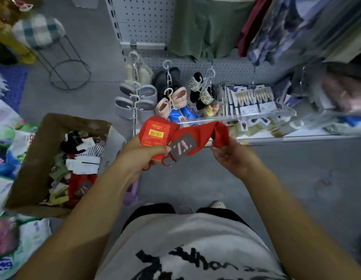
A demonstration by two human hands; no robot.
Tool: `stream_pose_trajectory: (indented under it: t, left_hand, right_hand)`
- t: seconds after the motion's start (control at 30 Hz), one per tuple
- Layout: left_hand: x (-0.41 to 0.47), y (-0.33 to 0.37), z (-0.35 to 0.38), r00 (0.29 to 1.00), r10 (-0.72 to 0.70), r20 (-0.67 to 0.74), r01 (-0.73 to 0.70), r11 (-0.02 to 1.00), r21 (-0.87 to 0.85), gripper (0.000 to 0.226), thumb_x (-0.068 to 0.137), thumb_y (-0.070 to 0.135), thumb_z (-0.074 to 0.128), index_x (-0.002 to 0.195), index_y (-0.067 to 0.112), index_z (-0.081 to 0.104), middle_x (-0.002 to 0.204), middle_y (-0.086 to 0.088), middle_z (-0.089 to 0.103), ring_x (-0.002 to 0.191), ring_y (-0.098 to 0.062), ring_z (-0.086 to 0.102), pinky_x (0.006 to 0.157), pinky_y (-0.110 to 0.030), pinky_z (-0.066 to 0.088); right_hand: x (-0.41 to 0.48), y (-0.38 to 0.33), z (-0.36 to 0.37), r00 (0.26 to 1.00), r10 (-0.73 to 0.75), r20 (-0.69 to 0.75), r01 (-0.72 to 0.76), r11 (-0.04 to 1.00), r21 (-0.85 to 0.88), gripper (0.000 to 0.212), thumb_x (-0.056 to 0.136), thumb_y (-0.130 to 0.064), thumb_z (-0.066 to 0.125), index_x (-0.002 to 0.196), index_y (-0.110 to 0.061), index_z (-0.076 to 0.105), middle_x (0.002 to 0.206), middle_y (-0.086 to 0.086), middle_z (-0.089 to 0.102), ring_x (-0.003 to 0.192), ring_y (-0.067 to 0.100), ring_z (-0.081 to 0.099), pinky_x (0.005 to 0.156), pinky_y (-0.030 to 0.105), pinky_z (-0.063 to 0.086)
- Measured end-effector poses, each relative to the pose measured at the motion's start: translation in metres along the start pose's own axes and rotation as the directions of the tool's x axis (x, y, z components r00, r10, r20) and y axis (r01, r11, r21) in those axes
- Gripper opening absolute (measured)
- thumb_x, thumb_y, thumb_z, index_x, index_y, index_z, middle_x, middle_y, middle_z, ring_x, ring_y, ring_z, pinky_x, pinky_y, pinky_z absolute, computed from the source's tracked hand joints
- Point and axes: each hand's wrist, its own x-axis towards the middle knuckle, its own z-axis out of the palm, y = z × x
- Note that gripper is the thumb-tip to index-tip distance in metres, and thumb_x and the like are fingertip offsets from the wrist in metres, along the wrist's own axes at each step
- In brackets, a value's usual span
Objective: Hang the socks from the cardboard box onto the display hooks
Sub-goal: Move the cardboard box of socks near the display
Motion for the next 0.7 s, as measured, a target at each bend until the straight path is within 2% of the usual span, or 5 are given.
stream_pose_trajectory:
  t: [0.13, 0.27, 0.43, 0.6, 0.7]
  left_hand:
    - [0.003, 0.005, 0.063, 1.0, 0.005, 0.019, -0.006, 0.997, 0.081, 0.048, 0.054, 0.016, 0.091, 0.096, 0.02, 0.069, 0.073, -0.004, 0.074, 0.069, -0.024, 0.061, 0.06, -0.029, 0.041]
    - [-0.002, 0.005, 0.139, 0.999, 0.002, 0.042, -0.011, 0.978, 0.208, 0.044, 0.054, 0.013, 0.092, 0.091, 0.02, 0.069, 0.067, 0.0, 0.075, 0.058, -0.019, 0.06, 0.052, -0.023, 0.04]
    - [-0.009, 0.012, 0.231, 0.991, 0.0, 0.134, -0.046, 0.939, 0.34, 0.033, 0.069, 0.01, 0.088, 0.087, 0.025, 0.065, 0.065, 0.005, 0.071, 0.051, -0.01, 0.055, 0.039, -0.018, 0.03]
    - [-0.019, 0.035, 0.303, 0.97, -0.001, 0.241, -0.102, 0.906, 0.412, 0.038, 0.065, 0.013, 0.09, 0.093, 0.025, 0.069, 0.071, 0.001, 0.072, 0.058, -0.015, 0.056, 0.044, -0.021, 0.035]
    - [-0.015, 0.051, 0.331, 0.959, 0.006, 0.283, -0.129, 0.899, 0.417, 0.061, 0.043, 0.022, 0.093, 0.1, 0.02, 0.071, 0.088, -0.007, 0.078, 0.08, -0.026, 0.071, 0.074, -0.038, 0.056]
  right_hand:
    - [-0.003, -0.001, -0.074, 0.998, -0.002, 0.062, -0.002, 0.998, 0.055, 0.048, 0.105, -0.046, 0.039, 0.124, -0.003, 0.051, 0.111, 0.015, 0.068, 0.097, 0.023, 0.069, 0.077, 0.033, 0.055]
    - [-0.016, -0.02, -0.135, 0.966, -0.216, 0.142, 0.231, 0.968, -0.095, 0.037, 0.097, -0.047, 0.056, 0.099, -0.011, 0.064, 0.094, 0.002, 0.073, 0.092, 0.019, 0.07, 0.081, 0.032, 0.057]
    - [-0.011, -0.056, -0.189, 0.802, -0.469, 0.371, 0.596, 0.671, -0.44, 0.025, 0.096, -0.03, 0.065, 0.116, -0.017, 0.07, 0.119, -0.006, 0.069, 0.111, 0.001, 0.062, 0.096, 0.018, 0.048]
    - [0.004, -0.088, -0.236, 0.724, -0.458, 0.516, 0.69, 0.479, -0.543, 0.032, 0.092, -0.028, 0.071, 0.123, -0.026, 0.067, 0.129, -0.003, 0.057, 0.124, 0.006, 0.042, 0.097, 0.009, 0.041]
    - [0.006, -0.109, -0.263, 0.689, -0.482, 0.541, 0.715, 0.336, -0.613, 0.034, 0.089, -0.035, 0.073, 0.123, -0.034, 0.067, 0.119, -0.012, 0.057, 0.122, 0.008, 0.036, 0.105, 0.023, 0.03]
